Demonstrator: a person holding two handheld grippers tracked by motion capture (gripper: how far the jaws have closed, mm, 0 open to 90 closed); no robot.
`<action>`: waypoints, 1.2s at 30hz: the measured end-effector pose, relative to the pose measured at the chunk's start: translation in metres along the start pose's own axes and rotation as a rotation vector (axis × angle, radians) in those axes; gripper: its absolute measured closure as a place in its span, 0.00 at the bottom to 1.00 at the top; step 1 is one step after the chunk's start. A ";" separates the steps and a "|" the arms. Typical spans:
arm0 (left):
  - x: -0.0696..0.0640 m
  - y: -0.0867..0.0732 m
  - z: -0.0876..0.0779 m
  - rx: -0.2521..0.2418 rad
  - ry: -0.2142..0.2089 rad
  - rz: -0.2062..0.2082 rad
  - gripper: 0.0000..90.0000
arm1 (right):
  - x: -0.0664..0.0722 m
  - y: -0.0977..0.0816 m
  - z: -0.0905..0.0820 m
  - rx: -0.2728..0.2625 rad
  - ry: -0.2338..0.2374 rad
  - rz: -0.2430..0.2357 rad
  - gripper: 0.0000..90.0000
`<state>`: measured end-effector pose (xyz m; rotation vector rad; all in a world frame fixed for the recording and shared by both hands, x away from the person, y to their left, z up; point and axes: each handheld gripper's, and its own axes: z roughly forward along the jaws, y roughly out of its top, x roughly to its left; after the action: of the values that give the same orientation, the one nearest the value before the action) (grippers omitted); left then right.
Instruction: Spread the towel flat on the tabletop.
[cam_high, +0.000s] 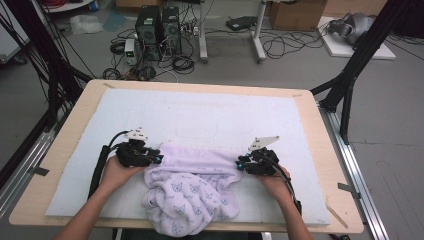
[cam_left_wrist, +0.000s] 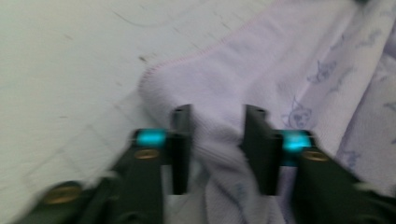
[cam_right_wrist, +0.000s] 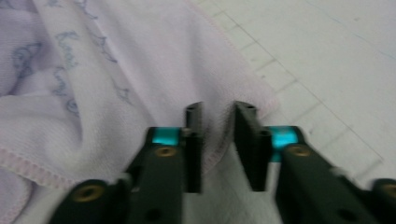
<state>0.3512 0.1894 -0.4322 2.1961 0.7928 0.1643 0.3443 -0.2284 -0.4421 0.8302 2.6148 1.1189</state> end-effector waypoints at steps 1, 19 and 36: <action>0.000 0.000 -0.001 -0.004 0.023 0.006 0.96 | 0.001 0.002 0.001 0.012 0.005 -0.015 0.95; 0.022 -0.002 -0.018 -0.083 0.117 -0.088 0.68 | -0.021 0.034 -0.008 -0.005 -0.111 0.034 0.64; 0.029 0.000 -0.006 -0.062 0.204 -0.060 0.96 | -0.018 0.035 0.016 0.088 -0.048 -0.016 0.96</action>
<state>0.3728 0.2102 -0.4320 2.1170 0.9515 0.3827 0.3802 -0.2088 -0.4296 0.8407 2.6421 0.9738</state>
